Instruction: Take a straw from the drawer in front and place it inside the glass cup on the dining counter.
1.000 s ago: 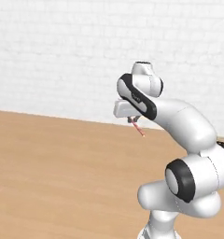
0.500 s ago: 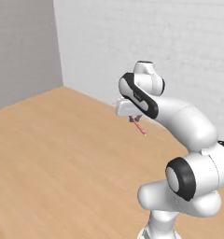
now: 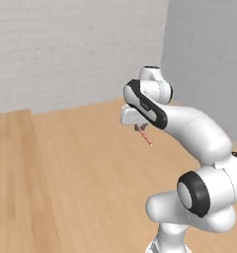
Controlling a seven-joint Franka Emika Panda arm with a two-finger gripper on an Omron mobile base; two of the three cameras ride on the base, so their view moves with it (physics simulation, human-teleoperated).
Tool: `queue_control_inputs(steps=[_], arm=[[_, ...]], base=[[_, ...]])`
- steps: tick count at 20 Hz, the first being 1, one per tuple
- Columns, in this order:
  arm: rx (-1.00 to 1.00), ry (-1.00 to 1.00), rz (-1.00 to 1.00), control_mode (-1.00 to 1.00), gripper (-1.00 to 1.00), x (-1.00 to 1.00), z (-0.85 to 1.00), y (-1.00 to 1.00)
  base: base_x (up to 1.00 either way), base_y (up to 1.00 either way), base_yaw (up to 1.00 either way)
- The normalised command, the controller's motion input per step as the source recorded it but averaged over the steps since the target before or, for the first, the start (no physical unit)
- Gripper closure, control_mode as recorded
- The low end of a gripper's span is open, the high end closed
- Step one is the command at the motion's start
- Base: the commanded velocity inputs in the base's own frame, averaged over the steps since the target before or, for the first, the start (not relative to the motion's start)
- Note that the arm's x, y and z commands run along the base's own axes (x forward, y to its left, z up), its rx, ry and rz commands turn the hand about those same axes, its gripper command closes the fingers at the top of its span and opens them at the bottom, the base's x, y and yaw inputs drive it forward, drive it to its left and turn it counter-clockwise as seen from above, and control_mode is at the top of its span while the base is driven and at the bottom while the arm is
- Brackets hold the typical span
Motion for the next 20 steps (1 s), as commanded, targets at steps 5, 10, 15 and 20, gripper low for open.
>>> queue_control_inputs(steps=[5, 10, 15, 20], arm=[[0.00, 0.00, 0.00, 1.00, 1.00, 0.00, 0.00, 0.00], [0.00, 0.00, 0.00, 1.00, 1.00, 0.00, 0.00, 0.00], [0.00, 0.00, 0.00, 1.00, 1.00, 0.00, 0.00, 0.00], [0.00, 0.00, 0.00, 1.00, 1.00, 0.00, 0.00, 0.00]], base=[[1.00, -0.34, 0.49], [1.00, -0.54, 0.44], [1.00, -0.59, 0.48], [1.00, -0.53, 0.54]])
